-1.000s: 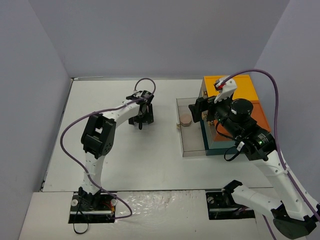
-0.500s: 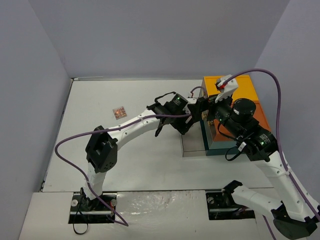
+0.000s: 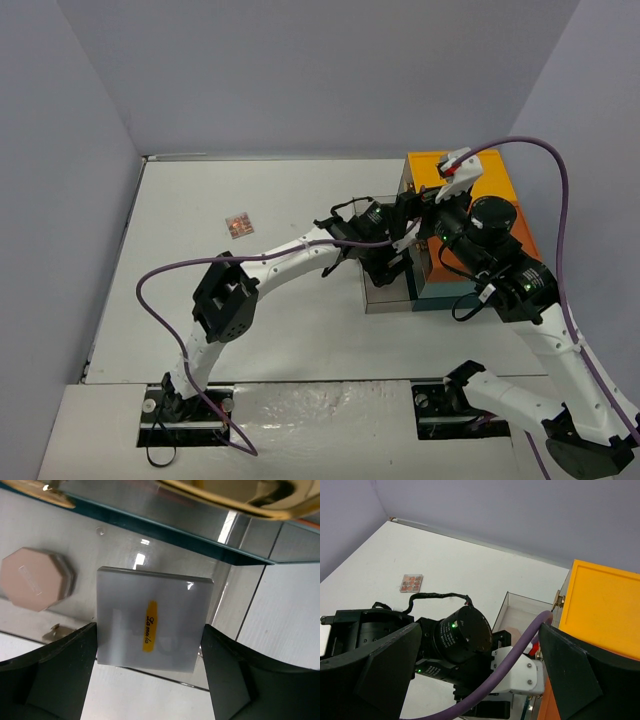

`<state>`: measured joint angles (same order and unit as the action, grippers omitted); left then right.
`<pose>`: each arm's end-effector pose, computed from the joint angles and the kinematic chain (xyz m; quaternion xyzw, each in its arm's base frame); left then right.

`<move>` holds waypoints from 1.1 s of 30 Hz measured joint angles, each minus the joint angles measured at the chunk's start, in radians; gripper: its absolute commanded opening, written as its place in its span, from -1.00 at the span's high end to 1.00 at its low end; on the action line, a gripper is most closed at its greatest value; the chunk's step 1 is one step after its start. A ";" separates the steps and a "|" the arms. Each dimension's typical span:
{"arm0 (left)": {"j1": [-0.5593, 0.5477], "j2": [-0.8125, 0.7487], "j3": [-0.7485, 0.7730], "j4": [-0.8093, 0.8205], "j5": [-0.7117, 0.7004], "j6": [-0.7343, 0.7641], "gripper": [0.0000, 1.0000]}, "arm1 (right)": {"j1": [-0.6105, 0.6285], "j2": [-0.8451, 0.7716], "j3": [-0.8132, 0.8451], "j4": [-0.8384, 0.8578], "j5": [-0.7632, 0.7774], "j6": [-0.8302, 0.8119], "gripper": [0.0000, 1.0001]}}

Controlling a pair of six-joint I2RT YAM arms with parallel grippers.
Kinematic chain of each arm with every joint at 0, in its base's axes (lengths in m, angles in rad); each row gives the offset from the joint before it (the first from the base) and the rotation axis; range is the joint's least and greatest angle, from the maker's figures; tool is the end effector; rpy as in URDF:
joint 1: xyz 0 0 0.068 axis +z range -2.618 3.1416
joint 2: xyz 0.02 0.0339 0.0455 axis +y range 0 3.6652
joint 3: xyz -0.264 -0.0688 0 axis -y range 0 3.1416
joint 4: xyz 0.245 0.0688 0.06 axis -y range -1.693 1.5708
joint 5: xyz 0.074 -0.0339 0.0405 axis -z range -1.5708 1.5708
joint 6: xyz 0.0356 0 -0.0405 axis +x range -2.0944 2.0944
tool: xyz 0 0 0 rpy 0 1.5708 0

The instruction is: Organize the makeup

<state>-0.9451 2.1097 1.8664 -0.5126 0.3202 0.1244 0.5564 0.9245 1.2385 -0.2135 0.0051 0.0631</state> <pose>0.2756 -0.4006 0.2654 0.5163 0.7477 -0.2903 0.3003 0.1568 0.0973 0.4680 -0.1619 0.6509 0.2245 0.7070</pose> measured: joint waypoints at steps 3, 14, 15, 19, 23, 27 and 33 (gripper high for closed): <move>-0.004 0.004 0.000 0.004 0.003 0.013 -0.52 | 0.000 0.000 0.000 -0.001 0.006 0.001 -1.00; -0.003 0.002 -0.003 0.047 -0.055 0.020 -0.94 | 0.000 0.002 0.014 -0.001 0.005 0.006 -1.00; -0.003 -0.002 -0.010 0.055 -0.062 0.017 -0.94 | 0.000 0.003 0.015 -0.001 0.004 0.007 -1.00; 0.005 -0.039 -0.081 0.102 -0.094 -0.024 -0.94 | 0.000 0.008 0.017 -0.001 -0.012 0.009 -1.00; 0.056 -0.140 -0.211 0.137 -0.158 -0.154 -0.94 | 0.001 0.017 0.026 0.001 -0.032 0.011 -1.00; 0.174 -0.264 -0.309 0.142 -0.308 -0.292 -0.94 | 0.001 0.022 0.037 0.002 -0.047 0.011 -1.00; 0.349 -0.368 -0.341 0.096 -0.535 -0.504 -0.94 | 0.001 0.025 0.054 0.009 -0.061 0.011 -1.00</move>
<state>-0.5958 1.7419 1.5256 -0.4170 -0.2144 -0.3794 0.5579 0.9497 1.2924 -0.2046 -0.0560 0.0737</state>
